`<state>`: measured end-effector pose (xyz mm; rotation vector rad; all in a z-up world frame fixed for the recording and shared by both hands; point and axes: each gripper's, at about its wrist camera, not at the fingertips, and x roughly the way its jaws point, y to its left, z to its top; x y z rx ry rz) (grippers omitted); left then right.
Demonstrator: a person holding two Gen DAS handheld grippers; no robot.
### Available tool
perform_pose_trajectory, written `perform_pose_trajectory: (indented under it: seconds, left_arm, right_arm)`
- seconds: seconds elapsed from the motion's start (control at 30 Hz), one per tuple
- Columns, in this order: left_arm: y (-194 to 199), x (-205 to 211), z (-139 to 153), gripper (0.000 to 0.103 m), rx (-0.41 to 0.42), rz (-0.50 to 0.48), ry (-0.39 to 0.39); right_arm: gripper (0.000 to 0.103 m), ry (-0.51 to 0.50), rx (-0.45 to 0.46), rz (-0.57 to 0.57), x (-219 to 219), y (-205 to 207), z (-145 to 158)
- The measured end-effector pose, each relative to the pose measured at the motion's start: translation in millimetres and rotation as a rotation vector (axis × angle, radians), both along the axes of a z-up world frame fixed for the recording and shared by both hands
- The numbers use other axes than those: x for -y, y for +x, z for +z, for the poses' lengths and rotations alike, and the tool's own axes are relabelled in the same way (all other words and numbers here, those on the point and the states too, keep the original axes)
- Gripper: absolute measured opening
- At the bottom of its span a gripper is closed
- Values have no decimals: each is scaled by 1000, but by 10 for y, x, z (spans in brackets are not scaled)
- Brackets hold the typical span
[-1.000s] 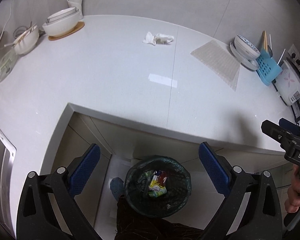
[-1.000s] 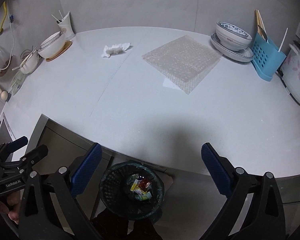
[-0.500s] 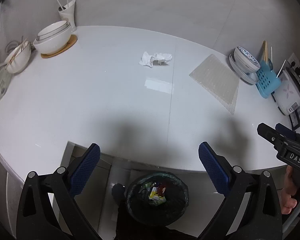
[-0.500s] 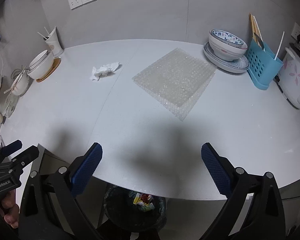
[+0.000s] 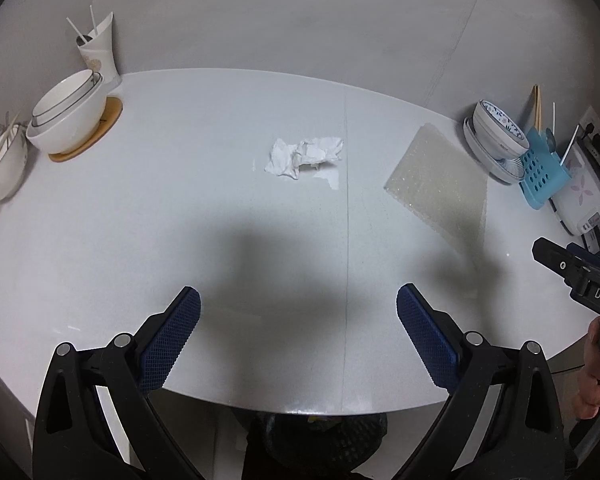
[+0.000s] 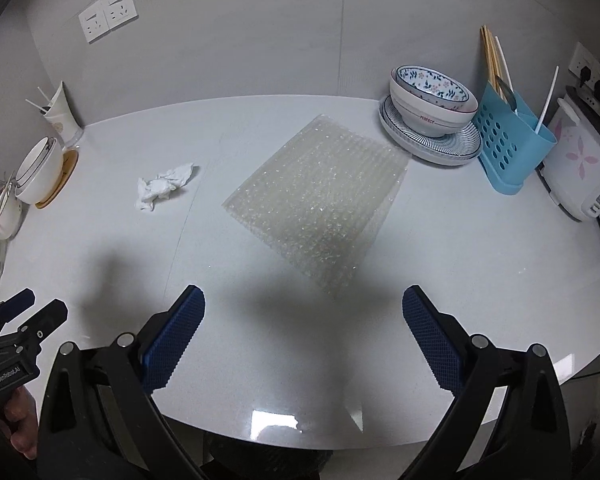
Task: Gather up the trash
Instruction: 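Grasp the white tissue with the left gripper while the right gripper grasps the bubble wrap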
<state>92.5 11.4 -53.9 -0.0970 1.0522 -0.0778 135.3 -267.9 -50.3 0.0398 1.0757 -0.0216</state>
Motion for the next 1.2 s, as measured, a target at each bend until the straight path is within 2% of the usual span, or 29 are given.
perform_pose_trajectory:
  seconds: [0.57,0.9,1.2]
  left_arm:
    - [1099,35,-333,96,-60,-12,-23]
    - [1744,201,-618,96,-94,-33,-2]
    - [2060,322,-923,94,-162,-50,25]
  right_arm:
    - [95,0,-106,-68,60,963,-484]
    - [95,41,-253,-174,254,1619,-957]
    - [95,77,-357,-285,357,1895,-1327]
